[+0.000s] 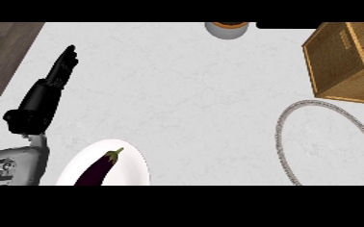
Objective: Pick the cupcake from the placemat and place it in the basket
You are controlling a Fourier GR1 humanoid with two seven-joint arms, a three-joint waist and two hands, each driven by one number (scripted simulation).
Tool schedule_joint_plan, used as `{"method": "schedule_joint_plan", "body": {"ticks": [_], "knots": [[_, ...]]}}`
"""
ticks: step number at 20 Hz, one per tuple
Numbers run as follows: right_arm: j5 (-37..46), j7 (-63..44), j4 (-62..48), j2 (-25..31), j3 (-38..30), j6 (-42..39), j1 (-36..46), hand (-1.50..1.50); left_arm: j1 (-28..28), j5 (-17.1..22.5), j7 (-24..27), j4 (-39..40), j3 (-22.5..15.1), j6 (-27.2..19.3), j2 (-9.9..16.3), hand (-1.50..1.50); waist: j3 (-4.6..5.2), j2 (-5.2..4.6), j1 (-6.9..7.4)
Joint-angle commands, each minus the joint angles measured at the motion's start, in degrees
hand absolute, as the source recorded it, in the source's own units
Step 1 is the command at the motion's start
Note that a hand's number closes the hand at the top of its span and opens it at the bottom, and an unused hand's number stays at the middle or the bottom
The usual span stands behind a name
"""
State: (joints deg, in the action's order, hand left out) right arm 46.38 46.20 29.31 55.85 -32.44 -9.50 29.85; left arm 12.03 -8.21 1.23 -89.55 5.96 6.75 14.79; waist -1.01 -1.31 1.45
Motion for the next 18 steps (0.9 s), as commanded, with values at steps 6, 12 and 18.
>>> {"method": "schedule_joint_plan", "body": {"ticks": [6,12,18], "knots": [[-10.66,5.74,-8.58,11.05,-8.89,-16.24,11.21,1.5,0.79,-0.64,-0.15,-0.2,-1.51,-0.04,-0.97,0.0,0.47,-0.13,2.33],[-11.55,4.42,-10.11,14.02,-5.49,-26.52,18.35,1.5,3.8,-0.32,-2.13,0.87,-1.73,0.96,-0.54,0.0,0.7,-0.01,2.6],[-10.02,-0.32,-9.91,14.01,0.17,-31.09,24.84,1.5,2.35,-0.92,0.93,2.01,-2.05,1.02,-0.71,0.0,0.89,-0.05,3.26]]}}
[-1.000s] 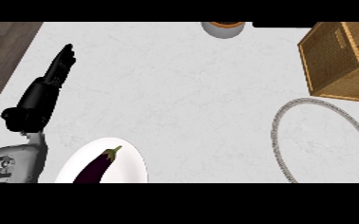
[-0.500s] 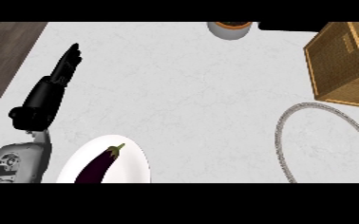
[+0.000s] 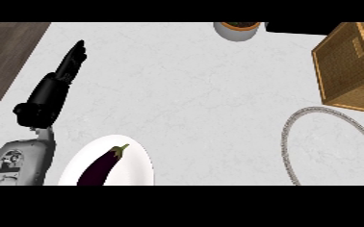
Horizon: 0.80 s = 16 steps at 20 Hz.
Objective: Pick the cupcake from the placemat and place it in the basket
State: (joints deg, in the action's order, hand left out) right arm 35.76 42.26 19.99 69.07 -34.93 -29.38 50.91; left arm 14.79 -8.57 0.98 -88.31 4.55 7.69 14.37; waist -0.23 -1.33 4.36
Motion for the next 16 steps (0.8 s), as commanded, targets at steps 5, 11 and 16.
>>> {"method": "schedule_joint_plan", "body": {"ticks": [5,11,16], "knots": [[1.2,-0.72,-0.93,-1.11,6.31,-12.27,8.93,1.5,0.29,-0.71,-0.61,-0.61,-0.13,-0.45,0.0,0.0,0.1,0.31,-0.01],[3.91,-3.49,-1.22,-5.66,12.2,-11.82,11.49,1.5,1.05,-0.38,-2.67,-0.16,-0.76,-0.14,-0.91,0.0,0.05,0.16,-0.37],[6.17,-8.87,-1.33,-8.01,16.89,-14.83,15.89,1.5,1.76,-0.77,-1.36,1.55,0.76,-0.78,-0.02,0.0,0.2,0.38,-1.27]]}}
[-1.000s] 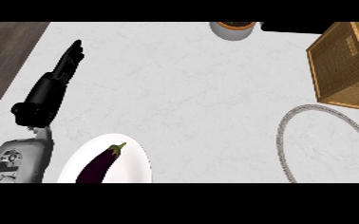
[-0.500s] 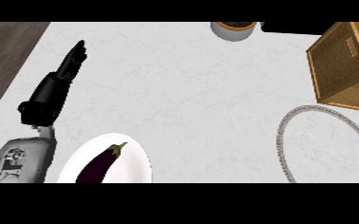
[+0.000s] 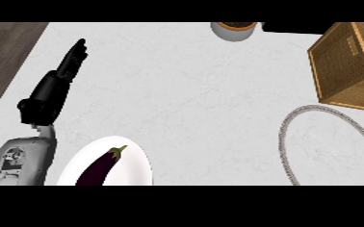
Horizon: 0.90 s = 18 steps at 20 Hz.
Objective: Pick the cupcake from the placemat and place it in the basket
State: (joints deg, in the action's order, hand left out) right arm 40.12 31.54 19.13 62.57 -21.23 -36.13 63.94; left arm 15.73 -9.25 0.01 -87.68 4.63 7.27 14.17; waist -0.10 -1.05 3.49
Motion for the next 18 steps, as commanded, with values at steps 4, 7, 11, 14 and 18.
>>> {"method": "schedule_joint_plan", "body": {"ticks": [4,7,11,14,18], "knots": [[6.89,5.67,1.19,-1.26,8.66,-0.57,-2.05,1.5,-1.65,-1.22,-1.56,-2.58,-1.03,-1.34,-1.21,0.0,-0.05,0.25,-0.6],[9.61,7.26,1.29,-1.19,11.05,5.85,-2.61,1.5,-2.92,-0.05,-0.35,-2.96,0.15,-0.23,-0.22,0.0,-0.05,0.09,-0.19],[12.46,10.72,0.1,1.38,13.51,8.09,-1.05,1.5,-1.65,0.63,0.26,-1.58,0.55,0.87,0.3,0.0,-0.07,-0.2,-0.11],[13.73,12.33,-1.69,0.02,15.61,4.45,0.6,-1.5,-0.8,-1.06,1.94,0.44,-0.31,-1.16,-1.34,0.0,0.0,-0.17,-0.57],[12.88,13.79,-4.41,-1.22,15.54,1.33,2.16,-1.5,-1.46,-2.21,2.35,1.33,-0.66,-1.21,-0.95,0.0,0.02,-0.13,-0.66]]}}
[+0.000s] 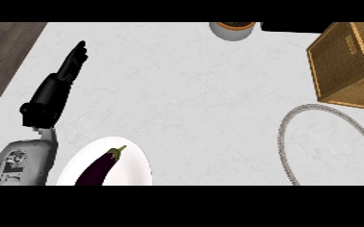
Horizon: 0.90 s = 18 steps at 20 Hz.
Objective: Pick the cupcake from the placemat and place it in the basket
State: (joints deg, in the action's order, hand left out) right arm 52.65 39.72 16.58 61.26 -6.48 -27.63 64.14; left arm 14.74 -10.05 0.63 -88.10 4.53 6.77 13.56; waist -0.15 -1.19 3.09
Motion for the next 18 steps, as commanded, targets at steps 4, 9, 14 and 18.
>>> {"method": "schedule_joint_plan", "body": {"ticks": [4,9,14,18], "knots": [[-1.81,7.34,-5.14,0.19,-0.89,-7.15,1.38,-1.5,-0.72,0.3,0.17,0.25,0.33,-0.23,-0.58,0.0,-0.02,-0.12,-0.09],[-11.38,-0.08,-10.99,-2.37,-10.17,-8.79,5.08,-1.5,0.64,-0.01,-0.08,0.23,0.54,-0.06,0.16,0.0,-0.06,0.03,-0.3],[-19.91,-11.91,-16.04,2.18,-19.21,-7.24,8.83,-1.5,0.27,0.1,-1.09,-0.52,0.17,0.16,-0.13,0.0,-0.11,-0.08,0.02],[-24.57,-17.3,-16.48,6.5,-23.87,-4.54,5.78,-1.5,-1.43,0.63,1.89,-1.18,0.14,1.0,0.08,0.0,-0.32,-0.9,0.83]]}}
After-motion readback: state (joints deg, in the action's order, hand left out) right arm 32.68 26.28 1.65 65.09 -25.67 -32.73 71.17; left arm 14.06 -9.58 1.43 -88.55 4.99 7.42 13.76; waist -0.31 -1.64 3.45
